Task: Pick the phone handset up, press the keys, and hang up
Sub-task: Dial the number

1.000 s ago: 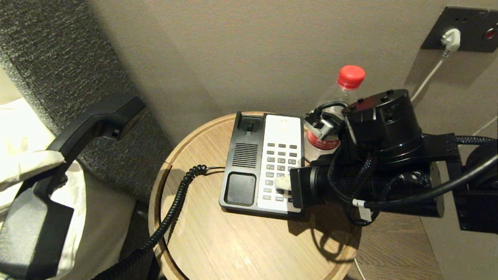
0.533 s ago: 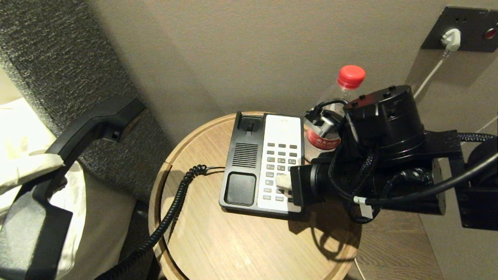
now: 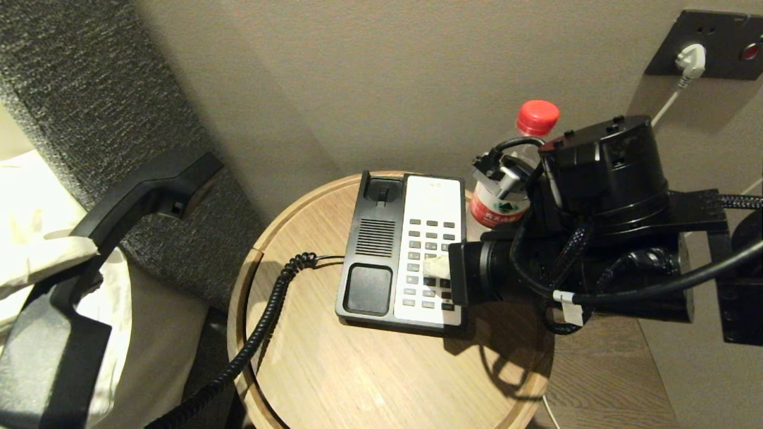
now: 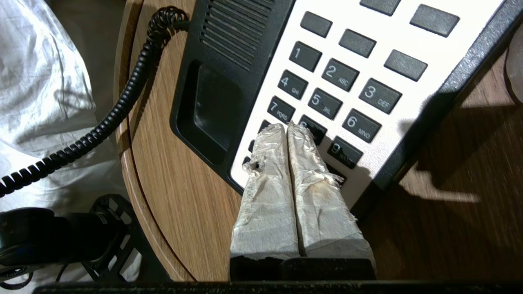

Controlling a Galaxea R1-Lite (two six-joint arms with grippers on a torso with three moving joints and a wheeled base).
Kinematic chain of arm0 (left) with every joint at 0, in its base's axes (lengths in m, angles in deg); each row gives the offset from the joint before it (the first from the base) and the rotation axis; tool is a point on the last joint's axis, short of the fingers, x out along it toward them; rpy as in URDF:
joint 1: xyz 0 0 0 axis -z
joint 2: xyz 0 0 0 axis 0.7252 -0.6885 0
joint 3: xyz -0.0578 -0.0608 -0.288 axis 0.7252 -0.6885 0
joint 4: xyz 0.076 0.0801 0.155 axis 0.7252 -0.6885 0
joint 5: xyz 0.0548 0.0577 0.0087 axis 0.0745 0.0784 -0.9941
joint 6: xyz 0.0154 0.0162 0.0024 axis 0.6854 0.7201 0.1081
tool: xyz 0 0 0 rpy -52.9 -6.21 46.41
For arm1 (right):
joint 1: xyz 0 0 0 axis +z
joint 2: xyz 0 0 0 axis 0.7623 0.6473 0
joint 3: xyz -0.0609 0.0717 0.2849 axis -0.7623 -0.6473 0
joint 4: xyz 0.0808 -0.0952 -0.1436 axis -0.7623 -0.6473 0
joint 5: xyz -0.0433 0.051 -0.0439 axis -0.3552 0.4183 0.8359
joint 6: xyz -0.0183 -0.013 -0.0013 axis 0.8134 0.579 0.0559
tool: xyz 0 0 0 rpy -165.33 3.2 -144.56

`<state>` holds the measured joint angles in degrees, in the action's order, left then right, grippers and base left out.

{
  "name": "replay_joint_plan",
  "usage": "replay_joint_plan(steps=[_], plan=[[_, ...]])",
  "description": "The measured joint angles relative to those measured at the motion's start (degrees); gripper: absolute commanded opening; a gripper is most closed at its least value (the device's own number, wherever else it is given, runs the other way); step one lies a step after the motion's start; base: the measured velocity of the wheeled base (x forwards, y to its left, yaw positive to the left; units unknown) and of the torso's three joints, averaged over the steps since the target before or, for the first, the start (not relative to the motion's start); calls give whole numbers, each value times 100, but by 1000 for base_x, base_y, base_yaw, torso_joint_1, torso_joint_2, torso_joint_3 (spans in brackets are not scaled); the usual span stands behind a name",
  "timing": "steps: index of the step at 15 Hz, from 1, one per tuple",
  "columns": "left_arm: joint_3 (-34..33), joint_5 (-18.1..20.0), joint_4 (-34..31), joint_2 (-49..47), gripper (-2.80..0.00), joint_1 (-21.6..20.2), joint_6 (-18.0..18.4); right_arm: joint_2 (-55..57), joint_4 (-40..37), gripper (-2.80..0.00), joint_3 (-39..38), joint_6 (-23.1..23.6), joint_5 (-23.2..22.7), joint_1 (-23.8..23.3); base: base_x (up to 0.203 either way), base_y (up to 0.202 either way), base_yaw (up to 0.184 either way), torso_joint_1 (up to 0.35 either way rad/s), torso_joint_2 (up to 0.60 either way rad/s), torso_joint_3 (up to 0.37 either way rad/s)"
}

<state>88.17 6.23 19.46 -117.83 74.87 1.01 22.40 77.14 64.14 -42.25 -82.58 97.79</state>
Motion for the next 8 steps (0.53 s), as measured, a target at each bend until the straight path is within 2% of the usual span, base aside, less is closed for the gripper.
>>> replay_joint_plan(steps=[8], plan=[[-52,9,0,22,-280,0,-1,322,164,-280,186,8,-1,0,0,0,0,0,0,0]])
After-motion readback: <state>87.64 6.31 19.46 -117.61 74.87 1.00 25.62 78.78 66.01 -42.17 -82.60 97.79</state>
